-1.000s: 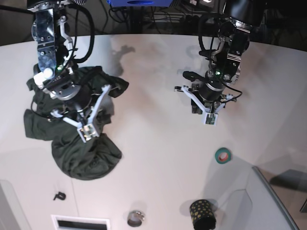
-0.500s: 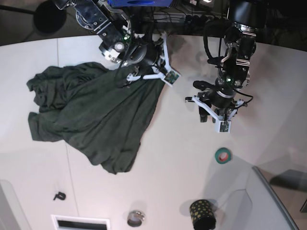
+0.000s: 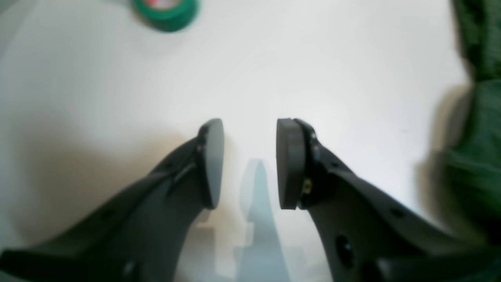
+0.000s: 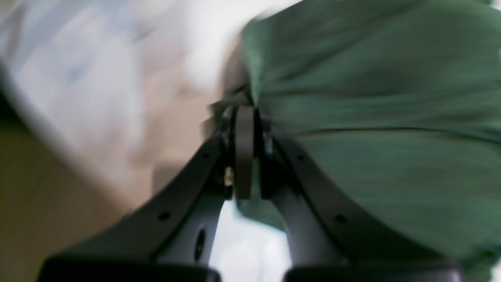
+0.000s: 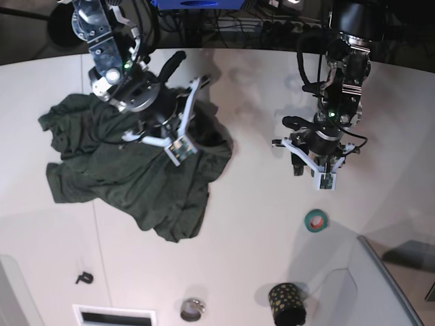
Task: Layout the t-shirt on the table in an organized manner, then fold the t-shirt properly
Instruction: 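Grasp the t-shirt edge with the right gripper and lift it, then grasp the shirt with the left gripper and spread it flat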
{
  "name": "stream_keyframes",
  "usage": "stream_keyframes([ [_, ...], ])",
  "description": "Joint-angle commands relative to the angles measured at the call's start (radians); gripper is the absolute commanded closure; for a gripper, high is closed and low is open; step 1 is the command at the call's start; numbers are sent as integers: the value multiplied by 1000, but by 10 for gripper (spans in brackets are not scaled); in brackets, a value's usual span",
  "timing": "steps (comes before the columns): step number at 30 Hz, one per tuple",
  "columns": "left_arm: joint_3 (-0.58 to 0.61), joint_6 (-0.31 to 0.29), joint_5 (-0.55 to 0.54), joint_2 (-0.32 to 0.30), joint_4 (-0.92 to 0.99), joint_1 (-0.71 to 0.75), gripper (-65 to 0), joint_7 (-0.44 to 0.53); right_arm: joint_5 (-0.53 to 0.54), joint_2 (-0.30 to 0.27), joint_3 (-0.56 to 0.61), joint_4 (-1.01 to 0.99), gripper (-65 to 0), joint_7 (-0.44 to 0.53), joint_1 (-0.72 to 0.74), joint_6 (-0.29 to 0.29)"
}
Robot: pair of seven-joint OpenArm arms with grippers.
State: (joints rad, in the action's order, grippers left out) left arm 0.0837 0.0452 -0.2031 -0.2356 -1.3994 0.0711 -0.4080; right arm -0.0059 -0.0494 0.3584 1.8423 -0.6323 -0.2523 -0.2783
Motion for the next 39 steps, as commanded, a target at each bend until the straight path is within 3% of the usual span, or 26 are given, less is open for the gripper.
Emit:
stream_keyframes([
  [1,-2,-5,9,-6,-14,-14,-224,22,7,4,-25,46,-2,25,5,-2],
  [6,-11,-6,37,-71,38,-12,-224,27,8,-2,-65,81,-2,22,-25,-2],
  [13,-72,-6,-226,-84,1,-44,-224,22,8,-4,152,-59,-2,22,-38,-2],
  [16,38,-6,-269,-83,-22,-87,-224,21,7,-4,235,-118,-2,12,-32,-2],
  [20,288,-6,-293,-64,-11,-196,-224,21,8,3,236,-204,-6,-24,-22,-2],
  [22,380,-6,-321,-23,7,-250,-224,21,8,-5,224,-192,-57,-24,-38,-2],
  [27,497,-6,-330,104,121,-362,-224,21,8,-5,75,-59,-246,6,-114,-2],
  [30,552,-6,-327,160,263,-419,-224,25,8,-5,-37,-19,-309,9,-126,-2],
  [34,657,-6,-238,187,401,-448,-224,27,19,29,-289,-36,-321,12,-117,-2],
  [37,677,-6,-163,186,414,-406,-222,25,97,47,-482,-118,-320,10,-69,-5],
  [39,678,-6,-105,181,415,-374,-222,22,159,35,-536,-238,-315,10,-17,-8],
])
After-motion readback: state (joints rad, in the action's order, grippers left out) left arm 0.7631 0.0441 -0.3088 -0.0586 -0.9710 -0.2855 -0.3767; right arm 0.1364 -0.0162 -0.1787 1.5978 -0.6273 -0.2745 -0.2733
